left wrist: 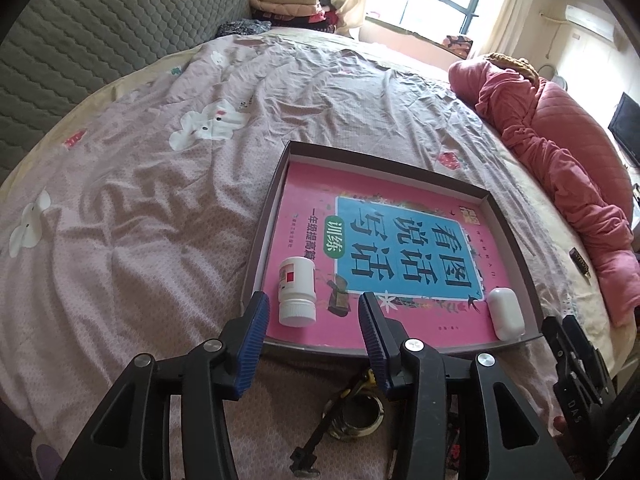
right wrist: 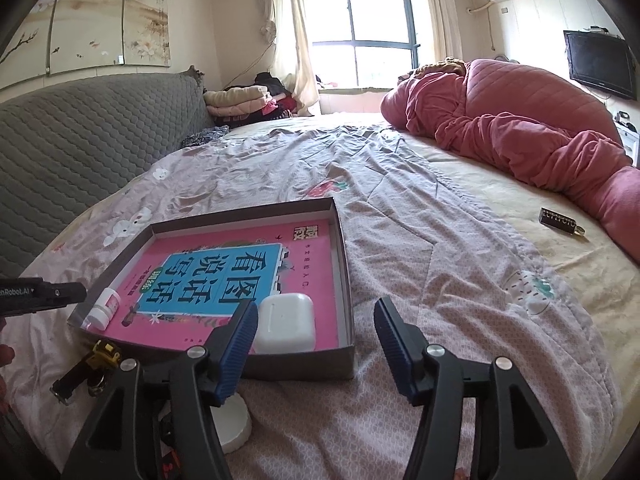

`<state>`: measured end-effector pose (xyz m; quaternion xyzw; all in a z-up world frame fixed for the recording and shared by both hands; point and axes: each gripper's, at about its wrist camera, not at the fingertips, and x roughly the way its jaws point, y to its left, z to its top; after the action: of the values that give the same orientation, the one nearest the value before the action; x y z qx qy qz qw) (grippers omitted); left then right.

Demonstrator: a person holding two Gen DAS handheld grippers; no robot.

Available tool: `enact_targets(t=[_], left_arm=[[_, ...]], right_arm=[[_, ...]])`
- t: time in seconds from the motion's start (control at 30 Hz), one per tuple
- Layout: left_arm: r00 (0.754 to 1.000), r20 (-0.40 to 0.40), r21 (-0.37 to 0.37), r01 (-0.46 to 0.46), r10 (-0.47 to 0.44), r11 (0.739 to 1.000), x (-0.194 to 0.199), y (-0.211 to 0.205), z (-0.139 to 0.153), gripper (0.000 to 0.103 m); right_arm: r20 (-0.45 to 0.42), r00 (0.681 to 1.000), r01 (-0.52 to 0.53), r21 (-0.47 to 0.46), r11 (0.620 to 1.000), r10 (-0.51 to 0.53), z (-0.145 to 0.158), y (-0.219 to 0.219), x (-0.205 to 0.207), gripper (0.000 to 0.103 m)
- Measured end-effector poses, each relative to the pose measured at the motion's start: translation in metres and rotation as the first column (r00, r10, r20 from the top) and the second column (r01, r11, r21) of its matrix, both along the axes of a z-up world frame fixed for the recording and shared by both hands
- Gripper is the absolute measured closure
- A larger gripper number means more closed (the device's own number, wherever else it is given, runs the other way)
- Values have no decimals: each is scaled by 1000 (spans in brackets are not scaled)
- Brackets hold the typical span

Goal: Organize rigid objects
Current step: 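Withdraw both open tools from the tray back toward the remaining objects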

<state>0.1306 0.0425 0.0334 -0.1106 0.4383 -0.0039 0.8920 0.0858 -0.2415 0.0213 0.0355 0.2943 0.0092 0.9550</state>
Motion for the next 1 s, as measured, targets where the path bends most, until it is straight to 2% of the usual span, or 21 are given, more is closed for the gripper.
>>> enact_targets(t=[0.13, 0.67, 1.0], left_arm=[[1000, 11, -10, -1, 1, 1000, -7, 4, 3, 49], [1000, 23, -28, 4, -4, 1000, -34, 9, 6, 39], [999, 33, -37, 18, -17, 999, -47, 4, 12, 37]], right_arm=[[-4, 1000, -9, 1, 1000, 9, 1, 2, -4, 42], [-13, 1000, 6, -11, 1000, -6, 8, 6, -30, 40], [-15, 1000, -22, -27, 999, 21, 14, 13, -47, 40]])
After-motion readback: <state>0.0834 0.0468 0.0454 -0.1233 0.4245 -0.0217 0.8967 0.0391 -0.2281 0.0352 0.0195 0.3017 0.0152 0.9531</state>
